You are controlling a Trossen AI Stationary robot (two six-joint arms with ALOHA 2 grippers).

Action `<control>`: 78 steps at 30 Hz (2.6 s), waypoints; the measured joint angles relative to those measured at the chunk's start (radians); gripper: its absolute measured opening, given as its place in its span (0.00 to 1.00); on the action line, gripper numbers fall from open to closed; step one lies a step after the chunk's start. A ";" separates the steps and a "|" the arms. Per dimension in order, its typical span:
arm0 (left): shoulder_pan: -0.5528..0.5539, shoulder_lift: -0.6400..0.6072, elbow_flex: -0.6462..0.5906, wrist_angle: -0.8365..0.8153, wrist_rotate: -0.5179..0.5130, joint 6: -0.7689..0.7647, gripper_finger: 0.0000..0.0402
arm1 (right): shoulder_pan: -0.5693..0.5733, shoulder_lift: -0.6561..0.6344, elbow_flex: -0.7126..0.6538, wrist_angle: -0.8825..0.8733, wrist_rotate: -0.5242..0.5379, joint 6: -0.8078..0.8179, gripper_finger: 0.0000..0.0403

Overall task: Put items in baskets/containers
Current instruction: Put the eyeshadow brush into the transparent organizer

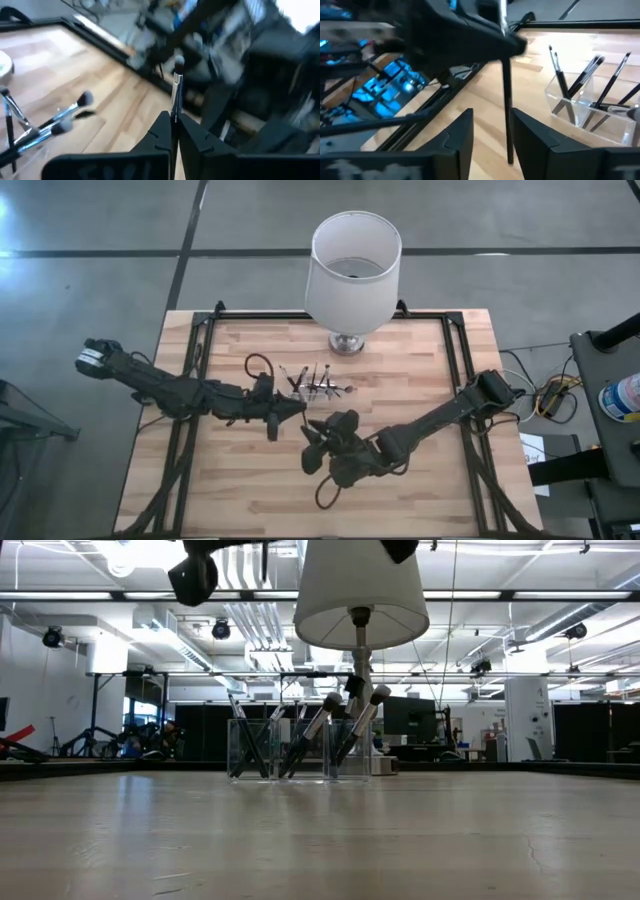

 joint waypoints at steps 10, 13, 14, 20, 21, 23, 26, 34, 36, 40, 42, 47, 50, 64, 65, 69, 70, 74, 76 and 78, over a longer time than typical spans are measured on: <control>-0.033 -0.005 -0.001 -0.087 0.148 0.137 0.02 | -0.029 -0.089 0.000 -0.050 -0.051 -0.020 0.37; -0.033 -0.005 -0.001 -0.082 0.143 0.182 0.02 | -0.051 -0.096 0.000 -0.032 -0.099 -0.034 0.36; -0.033 -0.005 -0.001 -0.082 0.139 0.198 0.02 | -0.056 -0.096 0.000 -0.024 -0.109 -0.040 0.36; -0.022 -0.006 -0.001 -0.078 0.113 0.237 0.02 | -0.072 -0.096 0.000 0.014 -0.127 -0.060 0.32; -0.021 -0.006 -0.001 -0.078 0.112 0.237 0.02 | -0.072 -0.096 0.000 0.020 -0.127 -0.066 0.31; -0.017 -0.006 -0.001 -0.078 0.113 0.237 0.02 | -0.071 -0.096 0.000 0.030 -0.128 -0.070 0.30; -0.009 -0.006 -0.001 -0.065 0.127 0.238 0.02 | -0.070 -0.096 0.000 0.030 -0.128 -0.069 0.28; 0.002 0.001 -0.001 -0.017 0.150 0.236 0.03 | -0.082 -0.095 0.000 0.036 -0.120 -0.087 0.25; 0.002 0.001 -0.001 -0.017 0.150 0.234 0.03 | -0.088 -0.095 0.000 0.050 -0.121 -0.094 0.24; 0.002 0.002 -0.001 -0.016 0.151 0.232 0.03 | -0.097 -0.095 0.000 0.082 -0.140 -0.123 0.22; 0.002 0.002 -0.001 -0.017 0.151 0.231 0.03 | -0.103 -0.092 0.000 0.096 -0.162 -0.134 0.20; 0.003 0.002 -0.001 -0.016 0.152 0.231 0.03 | -0.106 -0.091 0.000 0.096 -0.184 -0.150 0.14; 0.003 0.002 -0.001 -0.017 0.152 0.230 0.03 | -0.106 -0.089 0.000 0.096 -0.172 -0.157 0.12; 0.017 0.002 -0.001 -0.019 0.153 0.229 0.03 | -0.106 -0.086 0.000 0.078 -0.175 -0.147 0.11; 0.018 0.002 -0.001 -0.019 0.153 0.229 0.03 | -0.106 -0.085 0.000 0.077 -0.175 -0.145 0.11; 0.026 0.002 -0.001 -0.018 0.156 0.230 0.03 | -0.107 -0.083 0.000 0.073 -0.187 -0.145 0.11; 0.028 0.002 -0.001 -0.018 0.156 0.229 0.03 | -0.107 -0.081 0.000 0.074 -0.179 -0.147 0.11; 0.030 0.002 -0.001 -0.023 0.152 0.230 0.03 | -0.106 -0.078 0.000 0.074 -0.152 -0.148 0.11; 0.034 0.002 -0.001 -0.022 0.151 0.230 0.03 | -0.106 -0.078 0.000 0.074 -0.154 -0.145 0.11; 0.039 0.002 -0.001 -0.023 0.151 0.230 0.03 | -0.107 -0.078 0.000 0.071 -0.150 -0.145 0.11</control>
